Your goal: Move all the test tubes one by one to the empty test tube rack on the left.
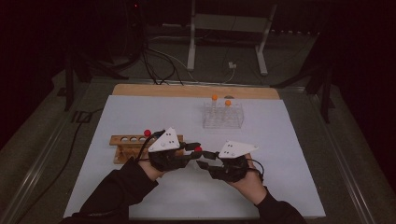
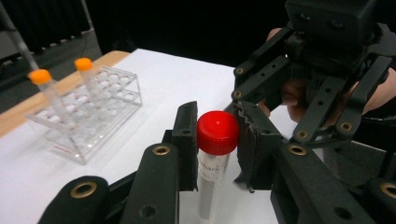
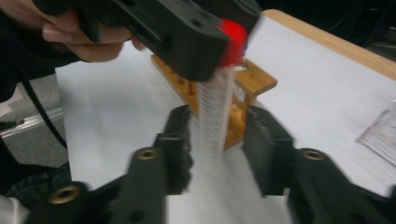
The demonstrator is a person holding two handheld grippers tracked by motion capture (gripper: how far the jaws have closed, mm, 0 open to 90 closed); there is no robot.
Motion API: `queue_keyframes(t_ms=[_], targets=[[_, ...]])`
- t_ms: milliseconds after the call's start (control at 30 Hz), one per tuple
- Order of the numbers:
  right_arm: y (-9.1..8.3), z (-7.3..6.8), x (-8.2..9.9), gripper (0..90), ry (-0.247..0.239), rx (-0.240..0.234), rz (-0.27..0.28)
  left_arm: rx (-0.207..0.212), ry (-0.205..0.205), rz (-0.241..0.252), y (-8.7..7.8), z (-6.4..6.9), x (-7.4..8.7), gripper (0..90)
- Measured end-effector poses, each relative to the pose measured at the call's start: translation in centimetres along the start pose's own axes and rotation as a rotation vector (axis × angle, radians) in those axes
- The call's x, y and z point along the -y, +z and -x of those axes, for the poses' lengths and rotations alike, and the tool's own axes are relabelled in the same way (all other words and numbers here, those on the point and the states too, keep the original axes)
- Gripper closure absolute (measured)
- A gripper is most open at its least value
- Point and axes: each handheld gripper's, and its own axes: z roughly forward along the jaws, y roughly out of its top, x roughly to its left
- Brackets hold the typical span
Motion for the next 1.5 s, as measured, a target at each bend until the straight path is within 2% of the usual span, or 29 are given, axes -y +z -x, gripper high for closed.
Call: queue_keyframes(t_ms=[200, 533, 700, 767, 967, 1133, 1267, 1333, 1500], targets=[[-0.8, 0.5, -0.1, 42.3, 0.019, 0.019, 0.039, -0.051, 0.013, 0.012, -2.3, -0.8, -0.4, 71.7], [-1.0, 0.8, -0.2, 14.1, 0.040, 0.076, 0.038, -0.176, -0.028, 0.051, -7.6, -3.2, -0.1, 71.6], [-1.0, 0.9, -0.2, 8.7, 0.045, 0.089, 0.036, -0.235, -0.046, 0.057, -9.7, -4.1, 0.4, 71.7], [-1.0, 1.0, -0.2, 3.8, 0.044, 0.077, 0.035, -0.258, -0.044, 0.054, -10.4, -4.4, 0.7, 71.7], [-1.2, 1.3, -0.2, 0.0, 0.053, 0.052, 0.022, -0.313, -0.069, 0.050, -12.0, -5.4, 1.5, 71.7], [-1.4, 1.4, -0.2, 0.0, 0.054, 0.054, 0.032, -0.355, -0.083, 0.047, -12.6, -6.4, 2.3, 71.7], [-1.5, 1.4, -0.2, 0.0, 0.045, 0.064, 0.032, -0.379, -0.100, 0.060, -12.7, -7.3, 3.1, 71.7], [-1.6, 1.5, -0.2, 0.0, 0.049, 0.066, 0.037, -0.399, -0.104, 0.047, -12.5, -7.8, 3.5, 71.7], [-1.6, 1.6, -0.2, 0.0, 0.050, 0.071, 0.035, -0.408, -0.136, 0.051, -12.0, -8.6, 4.7, 71.7]])
